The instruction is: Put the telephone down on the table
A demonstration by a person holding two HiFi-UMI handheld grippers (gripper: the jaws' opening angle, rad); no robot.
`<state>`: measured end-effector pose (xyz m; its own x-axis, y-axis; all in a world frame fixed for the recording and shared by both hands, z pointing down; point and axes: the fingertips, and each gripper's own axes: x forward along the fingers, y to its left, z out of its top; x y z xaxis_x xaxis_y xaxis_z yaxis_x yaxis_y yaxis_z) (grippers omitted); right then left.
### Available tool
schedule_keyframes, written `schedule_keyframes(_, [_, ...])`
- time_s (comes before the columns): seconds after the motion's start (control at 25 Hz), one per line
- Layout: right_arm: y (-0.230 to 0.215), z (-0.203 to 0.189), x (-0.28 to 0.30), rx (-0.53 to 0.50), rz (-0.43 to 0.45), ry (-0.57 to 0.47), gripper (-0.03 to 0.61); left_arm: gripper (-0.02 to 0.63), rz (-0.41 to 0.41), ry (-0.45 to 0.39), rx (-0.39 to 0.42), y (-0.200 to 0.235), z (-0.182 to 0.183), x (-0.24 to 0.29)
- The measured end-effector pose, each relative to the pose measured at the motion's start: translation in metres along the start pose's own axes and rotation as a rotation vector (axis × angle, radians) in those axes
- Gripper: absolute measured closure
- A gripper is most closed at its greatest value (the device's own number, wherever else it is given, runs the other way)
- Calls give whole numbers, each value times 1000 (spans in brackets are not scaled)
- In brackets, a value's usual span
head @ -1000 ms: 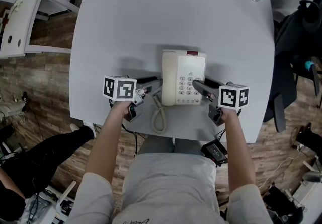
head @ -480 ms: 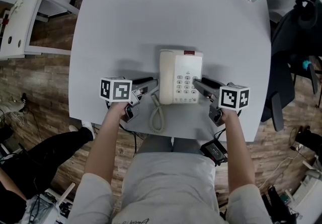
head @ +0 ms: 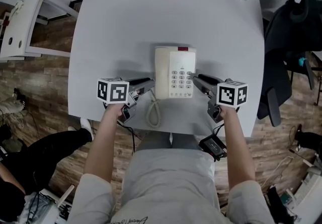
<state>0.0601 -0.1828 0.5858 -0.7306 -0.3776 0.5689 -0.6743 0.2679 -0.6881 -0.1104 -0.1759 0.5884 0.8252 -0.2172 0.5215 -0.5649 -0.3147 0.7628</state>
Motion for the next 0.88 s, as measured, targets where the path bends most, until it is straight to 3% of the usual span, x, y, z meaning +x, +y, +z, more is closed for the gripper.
schedule_keyframes(0.48, [26, -7, -26, -112, 15, 11, 571, 592, 55, -67, 54, -28, -4, -15])
schedule_keyframes(0.88, [55, -25, -43, -206, 37, 37, 571, 597, 110, -98, 133, -66, -25, -27])
